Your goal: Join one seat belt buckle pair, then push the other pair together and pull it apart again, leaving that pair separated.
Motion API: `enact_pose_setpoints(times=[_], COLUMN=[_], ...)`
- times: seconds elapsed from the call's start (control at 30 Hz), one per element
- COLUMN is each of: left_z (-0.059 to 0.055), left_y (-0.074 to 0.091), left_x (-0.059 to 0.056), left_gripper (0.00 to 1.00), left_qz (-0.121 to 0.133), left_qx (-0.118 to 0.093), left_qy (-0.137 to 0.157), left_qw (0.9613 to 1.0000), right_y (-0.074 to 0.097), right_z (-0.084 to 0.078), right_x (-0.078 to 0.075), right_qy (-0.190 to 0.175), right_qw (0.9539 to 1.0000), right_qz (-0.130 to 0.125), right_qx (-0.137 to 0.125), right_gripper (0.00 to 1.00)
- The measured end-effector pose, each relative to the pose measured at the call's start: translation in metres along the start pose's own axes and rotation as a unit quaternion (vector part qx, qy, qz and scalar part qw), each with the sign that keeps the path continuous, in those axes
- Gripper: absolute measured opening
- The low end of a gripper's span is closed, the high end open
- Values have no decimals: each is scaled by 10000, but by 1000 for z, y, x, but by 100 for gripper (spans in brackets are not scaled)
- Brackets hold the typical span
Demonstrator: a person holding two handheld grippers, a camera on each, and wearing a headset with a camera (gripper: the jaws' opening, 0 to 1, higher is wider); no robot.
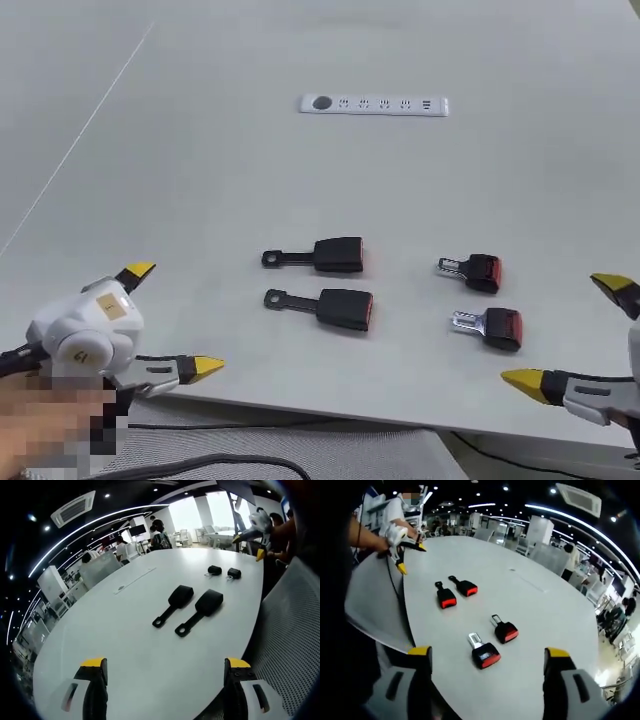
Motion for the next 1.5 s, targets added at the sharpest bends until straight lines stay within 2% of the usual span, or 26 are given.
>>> enact_pose_setpoints(times=[0.1,0.3,0.33,0.37,0.4,0.47,0.53,0.63,0.77,0.83,0.87,0.97,1.1,1.5], left_z=[0,0,-1,0,0,0,1,2,3,3,3,3,3,1], left_y=[0,0,0,0,0,1,1,2,3,3,3,3,2,1], left_x=[0,1,1,1,1,1,1,0,-1,-1,-1,-1,-1,-2], left_gripper=[99,99,99,100,100,100,100,100,100,100,100,100,100,100], left_qz=[20,38,43,49,53,72,83,92,98,102,97,94,76,72], left_qx=[1,13,15,13,15,15,10,18,16,19,19,18,28,56], left_qy=[-8,-27,-35,-43,-41,-48,-57,-70,-80,-97,-99,-111,-116,-135], left_qw=[10000,10000,10000,10000,10000,10000,9999,9999,9999,9999,9999,9999,9999,9999], right_y=[-2,-3,-4,-4,-6,-9,-9,-9,-8,-8,-6,-6,-5,-5], right_z=[-1,-1,-2,-4,-6,-6,-6,-4,-6,-7,-6,-12,-18,-24], right_x=[1,5,6,6,6,7,7,5,0,-3,-5,-5,-5,-6], right_qy=[74,194,275,594,730,823,787,531,-51,-203,-255,-465,-501,-614], right_qw=[10000,9998,9995,9976,9965,9956,9959,9980,9998,9997,9997,9987,9983,9974], right_qz=[33,-29,-56,-167,-211,-274,-265,-199,-42,26,17,116,67,43], right_qx=[11,93,164,310,358,352,347,277,206,125,-13,166,288,361], right_gripper=[89,95,95,96,96,97,100,100,100,100,100,100,100,100])
Point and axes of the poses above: the centre of the closed fingertips' face, and the gripper's own axes: y roughly backward along the fingers, x roughly to its left, z roughly out of its top, the point moved 4 cm from there along y, roughly backward along the fingers, and after that the axes turned 14 degrees about x, right-handed, at the moved point
